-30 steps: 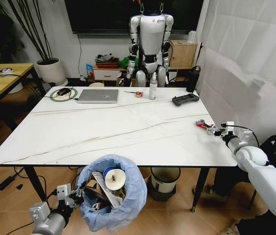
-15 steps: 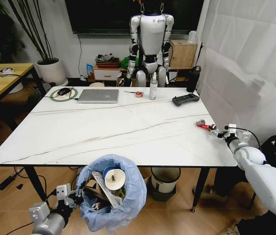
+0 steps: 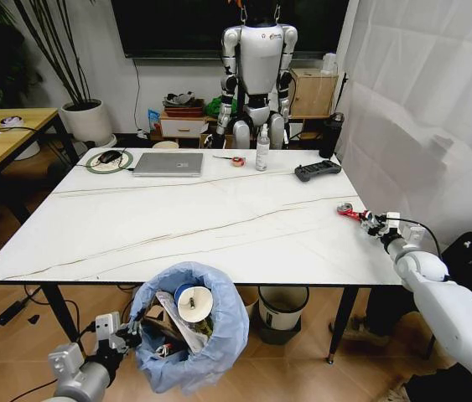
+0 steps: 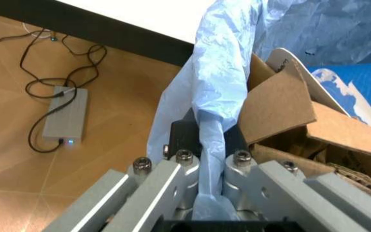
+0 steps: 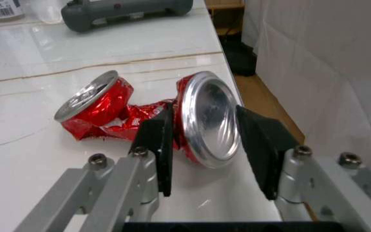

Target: Pick up the trash bin and place the trash from the table into it.

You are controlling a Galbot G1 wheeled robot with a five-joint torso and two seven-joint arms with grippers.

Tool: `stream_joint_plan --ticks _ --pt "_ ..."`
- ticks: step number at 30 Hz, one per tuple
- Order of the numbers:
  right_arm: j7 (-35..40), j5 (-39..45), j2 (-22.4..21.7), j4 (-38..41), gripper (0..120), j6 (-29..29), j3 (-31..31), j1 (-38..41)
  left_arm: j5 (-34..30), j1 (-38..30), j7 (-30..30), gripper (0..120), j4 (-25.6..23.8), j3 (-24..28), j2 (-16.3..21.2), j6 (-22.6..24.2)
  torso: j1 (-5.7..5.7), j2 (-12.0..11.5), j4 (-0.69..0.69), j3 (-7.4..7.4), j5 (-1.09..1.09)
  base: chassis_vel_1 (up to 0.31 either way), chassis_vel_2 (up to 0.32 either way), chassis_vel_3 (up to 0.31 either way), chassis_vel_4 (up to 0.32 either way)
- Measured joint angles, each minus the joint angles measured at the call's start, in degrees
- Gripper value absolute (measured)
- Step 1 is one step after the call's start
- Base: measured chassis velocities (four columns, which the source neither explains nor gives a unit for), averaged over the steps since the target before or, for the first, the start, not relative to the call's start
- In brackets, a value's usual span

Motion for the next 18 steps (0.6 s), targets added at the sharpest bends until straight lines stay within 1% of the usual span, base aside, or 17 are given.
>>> stream_joint_plan --ticks 1,3,4,7,9,11,12,13,15,16,17,18 --pt "0.0 0.0 0.1 0.1 28 0.0 -0.1 0.0 -0.1 -0.2 0.0 0 0.1 0.0 0.1 0.0 0.0 0.0 0.0 0.0 0.0 0.0 0.0 0.0 0.0" --pt "0.0 0.0 0.1 0.2 27 0.0 -0.1 0.0 -0.1 -0.2 0.0 0 0.2 0.0 0.1 0.0 0.0 0.0 0.0 0.0 0.01 0.0 0.0 0.0 0.0" --pt "0.0 0.0 0.1 0.5 20 -0.1 -0.2 -0.1 -0.2 -0.3 0.0 0 0.2 0.0 0.1 0.0 0.0 0.0 0.0 0.0 0.0 0.0 0.0 0.0 0.0" --pt "0.0 0.0 0.1 1.5 11 -0.3 -0.4 -0.5 -0.3 -0.6 0.0 0 0.4 0.0 0.2 0.0 0.0 0.0 -0.01 0.0 0.01 0.0 0.0 0.0 0.0" --pt "0.0 0.2 0.1 3.8 4 -0.6 -0.4 -1.4 -0.5 -0.9 -0.1 0 0.6 0.1 0.2 0.0 0.0 0.0 -0.01 0.0 -0.01 0.0 0.0 0.0 0.0" --pt "0.0 0.5 -0.1 5.0 2 -0.7 -0.4 -1.9 -0.5 -0.9 -0.1 0 0.7 0.1 0.2 0.0 0.0 0.0 0.0 0.01 0.01 0.0 0.0 0.0 0.0" --pt "0.0 1.5 -0.4 7.6 1 -1.0 -0.4 -2.9 -0.6 -1.0 -0.1 0 0.8 0.1 0.3 0.0 0.01 0.0 0.0 0.02 0.04 0.0 0.0 0.0 0.0" --pt "0.0 3.8 -1.3 12.7 1 -1.4 -0.4 -4.7 -0.7 -1.1 -0.1 0 0.8 0.1 0.4 0.0 0.01 0.0 0.0 0.02 0.05 0.0 0.0 0.0 0.0" --pt "-0.1 7.3 -2.8 20.0 1 -1.7 -0.5 -7.3 -0.7 -1.1 -0.1 0 0.9 0.2 0.4 0.0 0.01 0.0 0.0 0.01 -0.06 0.0 0.0 0.0 0.0" --pt "-0.3 9.1 -3.8 24.6 1 -1.9 -0.9 -8.9 -0.8 -1.1 -0.1 0 0.9 0.3 0.4 0.0 0.01 0.0 -0.01 0.01 -0.02 0.0 0.0 0.0 0.0" --pt "-0.3 10.1 -4.4 27.7 1 -2.1 -1.2 -10.0 -0.8 -1.1 -0.1 0 1.0 0.3 0.4 0.1 0.01 0.0 0.01 0.01 0.03 0.0 0.0 0.0 0.0" --pt "-0.3 10.1 -4.4 27.7 1 -2.1 -1.2 -10.0 -0.8 -1.1 -0.1 0 1.0 0.3 0.4 0.1 0.01 0.0 0.01 0.01 0.03 0.0 0.0 0.0 0.0"
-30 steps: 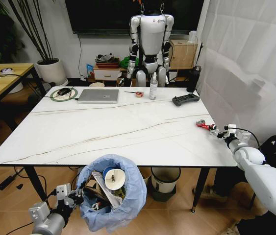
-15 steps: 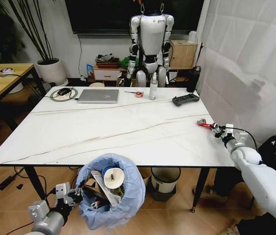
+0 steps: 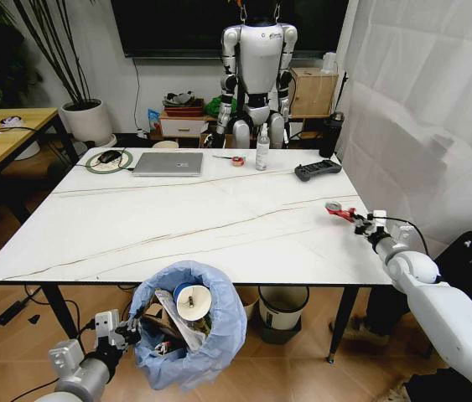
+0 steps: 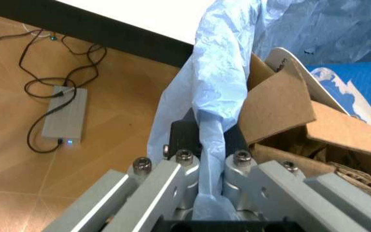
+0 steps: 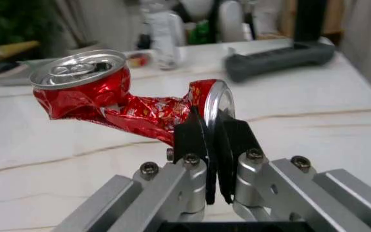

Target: Pick up the trash bin and place the trash from the table into it.

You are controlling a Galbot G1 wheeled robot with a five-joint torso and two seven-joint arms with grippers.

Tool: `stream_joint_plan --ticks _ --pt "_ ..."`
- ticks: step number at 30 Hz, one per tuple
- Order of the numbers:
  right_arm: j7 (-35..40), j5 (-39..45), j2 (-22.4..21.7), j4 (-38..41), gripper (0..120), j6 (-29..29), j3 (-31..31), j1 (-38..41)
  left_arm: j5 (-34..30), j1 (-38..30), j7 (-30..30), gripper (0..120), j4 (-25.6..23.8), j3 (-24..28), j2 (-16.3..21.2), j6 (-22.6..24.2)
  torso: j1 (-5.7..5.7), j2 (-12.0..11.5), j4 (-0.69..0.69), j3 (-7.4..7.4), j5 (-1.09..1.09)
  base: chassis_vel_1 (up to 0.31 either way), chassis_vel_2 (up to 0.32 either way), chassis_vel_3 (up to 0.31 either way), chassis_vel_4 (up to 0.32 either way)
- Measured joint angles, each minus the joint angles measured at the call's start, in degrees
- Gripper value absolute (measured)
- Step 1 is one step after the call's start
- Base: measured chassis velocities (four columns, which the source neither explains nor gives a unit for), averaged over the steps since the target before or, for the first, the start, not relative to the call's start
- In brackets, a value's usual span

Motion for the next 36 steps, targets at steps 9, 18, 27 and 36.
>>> stream_joint_plan --ticks 9,18,27,36 --pt "2.4 7.9 -2.3 25.2 1 -0.8 -9.7 -1.2 0.0 0.3 -0.3 0 -0.5 0.1 -0.1 0.2 -0.01 0.0 0.0 -0.01 -0.04 0.0 0.0 0.0 0.0" --pt "1.1 12.2 -0.2 32.7 1 4.0 -31.1 5.2 0.3 1.3 -0.3 0 -1.5 -0.4 -0.4 0.2 -0.01 0.0 0.0 -0.01 -0.04 0.0 0.0 0.0 0.0" --pt "-2.2 6.8 -0.5 30.5 1 7.4 -39.6 -0.1 0.2 2.0 -0.4 0 -2.0 -1.6 -0.5 0.2 -0.01 0.0 -0.02 0.0 -0.03 0.0 0.0 0.0 0.0" --pt "-3.0 2.8 -1.0 30.3 1 8.8 -38.5 -4.2 -0.2 2.2 -0.9 0 -2.5 -2.0 -0.4 0.2 -0.01 0.0 -0.01 -0.01 -0.03 0.0 0.0 0.0 0.0"
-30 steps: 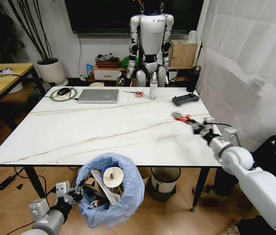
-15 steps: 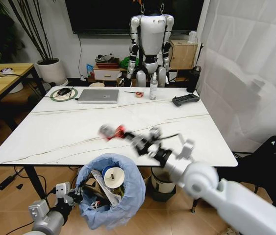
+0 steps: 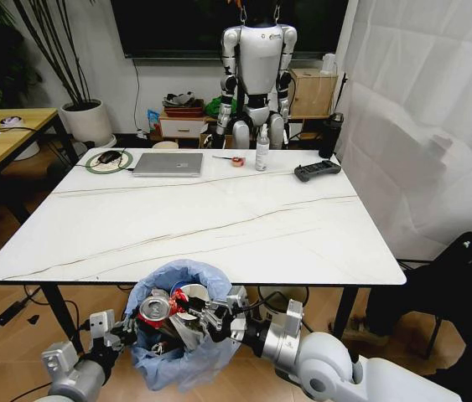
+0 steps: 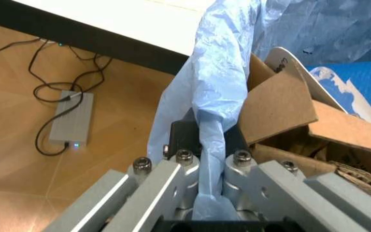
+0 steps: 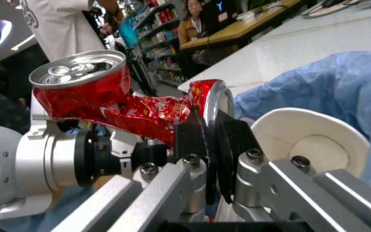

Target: Pick up the trash bin and place the trash from the table into it.

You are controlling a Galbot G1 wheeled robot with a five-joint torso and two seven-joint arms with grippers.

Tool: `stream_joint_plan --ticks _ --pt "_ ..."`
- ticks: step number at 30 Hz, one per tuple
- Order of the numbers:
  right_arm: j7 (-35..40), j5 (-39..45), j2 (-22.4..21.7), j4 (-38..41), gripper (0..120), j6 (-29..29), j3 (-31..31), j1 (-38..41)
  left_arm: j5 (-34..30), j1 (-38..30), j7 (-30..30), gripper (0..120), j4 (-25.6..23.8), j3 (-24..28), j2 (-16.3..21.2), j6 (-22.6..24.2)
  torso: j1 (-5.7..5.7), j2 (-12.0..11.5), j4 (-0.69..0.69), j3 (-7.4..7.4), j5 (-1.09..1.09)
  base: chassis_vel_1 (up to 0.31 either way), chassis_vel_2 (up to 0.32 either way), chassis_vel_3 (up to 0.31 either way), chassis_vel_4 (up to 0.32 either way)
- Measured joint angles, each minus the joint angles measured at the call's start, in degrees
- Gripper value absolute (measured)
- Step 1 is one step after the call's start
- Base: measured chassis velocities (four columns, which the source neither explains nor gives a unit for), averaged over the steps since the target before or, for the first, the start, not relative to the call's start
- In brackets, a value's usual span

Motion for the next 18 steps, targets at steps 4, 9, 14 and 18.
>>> stream_joint_plan --ticks 4,9,14,18 --pt "-0.4 -1.9 -0.5 -0.6 6 0.7 1.8 -1.5 0.0 0.4 0.0 0 -0.3 -0.1 0.0 0.0 0.0 0.0 0.0 0.0 0.0 0.0 0.0 0.0 0.0" --pt "-0.7 -3.7 -1.1 -1.0 24 1.5 3.2 -2.5 -0.1 0.9 -0.2 0 -0.5 0.2 -0.1 0.1 0.0 0.0 0.0 0.0 0.01 0.0 0.0 0.0 0.0" --pt "-0.9 -4.6 -1.3 -1.2 43 2.0 3.5 -2.5 -1.2 1.0 -0.8 0 -0.5 0.5 -0.1 0.5 0.0 0.0 0.0 0.0 0.01 0.0 0.0 0.0 0.0" --pt "-0.8 -5.0 -1.3 -1.2 56 2.4 4.2 -2.5 -1.3 0.9 -0.9 0 0.1 0.7 -0.1 0.6 0.0 0.0 0.0 0.0 0.01 0.0 0.0 0.0 0.0"
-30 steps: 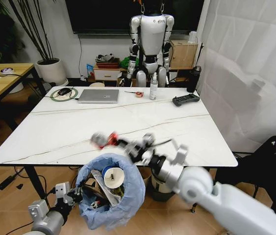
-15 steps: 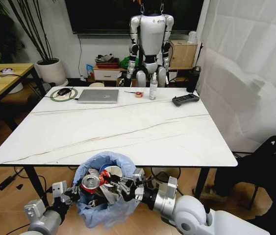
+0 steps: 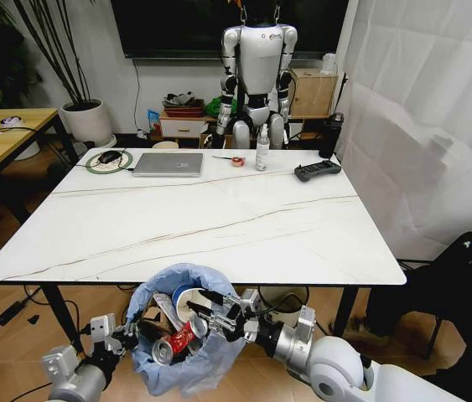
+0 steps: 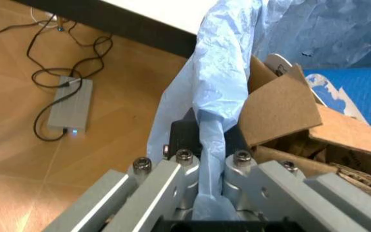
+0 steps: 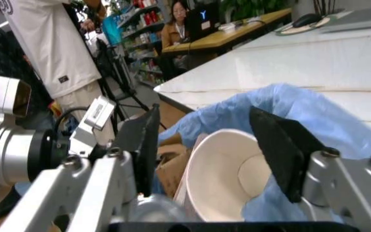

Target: Pick up the trash bin and place the trash from the table into it.

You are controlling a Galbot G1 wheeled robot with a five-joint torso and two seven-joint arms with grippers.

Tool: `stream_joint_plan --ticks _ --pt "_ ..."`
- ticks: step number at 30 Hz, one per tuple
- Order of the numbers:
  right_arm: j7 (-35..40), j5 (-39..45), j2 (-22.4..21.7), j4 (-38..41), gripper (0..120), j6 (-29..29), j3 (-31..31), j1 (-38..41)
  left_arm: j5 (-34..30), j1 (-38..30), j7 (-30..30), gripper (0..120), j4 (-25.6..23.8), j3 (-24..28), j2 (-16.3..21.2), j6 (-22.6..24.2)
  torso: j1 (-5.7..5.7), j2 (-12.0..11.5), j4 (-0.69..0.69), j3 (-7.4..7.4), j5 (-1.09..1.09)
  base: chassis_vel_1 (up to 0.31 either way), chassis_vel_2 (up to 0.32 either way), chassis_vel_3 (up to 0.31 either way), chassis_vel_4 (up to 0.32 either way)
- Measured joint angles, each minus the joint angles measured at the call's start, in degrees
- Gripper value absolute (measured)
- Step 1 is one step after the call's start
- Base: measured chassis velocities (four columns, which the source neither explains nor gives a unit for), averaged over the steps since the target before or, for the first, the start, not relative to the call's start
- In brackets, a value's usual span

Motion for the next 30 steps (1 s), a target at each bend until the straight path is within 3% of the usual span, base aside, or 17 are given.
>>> stream_joint_plan --ticks 7,12,13,20,26,30 --pt "9.0 0.0 0.9 0.6 81 0.9 7.7 -1.5 0.1 0.5 -0.2 0 0.9 0.6 0.2 0.2 0.0 0.0 0.02 0.0 0.0 0.0 0.0 0.0 0.0" --pt "10.9 -1.8 0.8 -0.6 99 4.2 22.1 -10.1 0.2 0.5 0.3 0 1.1 1.1 0.9 0.2 0.01 0.0 0.0 0.0 0.01 0.0 0.0 0.0 0.0" --pt "10.9 -1.8 0.8 -0.6 99 4.2 22.1 -10.1 0.2 0.5 0.3 0 1.1 1.1 0.9 0.2 0.01 0.0 0.0 0.0 0.01 0.0 0.0 0.0 0.0" --pt "4.6 -7.6 6.1 -4.1 100 8.6 41.2 -25.6 0.0 -1.3 0.7 0 2.0 3.1 2.1 0.1 0.0 0.0 0.0 0.0 0.0 0.0 0.0 0.0 0.0" --pt "2.2 -11.9 9.3 -5.3 100 10.3 52.4 -33.3 0.2 -3.5 0.4 0 3.1 4.2 3.1 0.2 0.0 0.0 -0.01 0.0 0.01 0.0 0.0 0.0 0.0" --pt "2.1 -14.9 11.9 -6.3 100 10.6 56.3 -37.7 0.2 -4.7 -0.1 0 4.6 5.1 3.7 0.1 0.0 0.0 0.0 0.0 0.0 0.0 0.0 0.0 0.0"
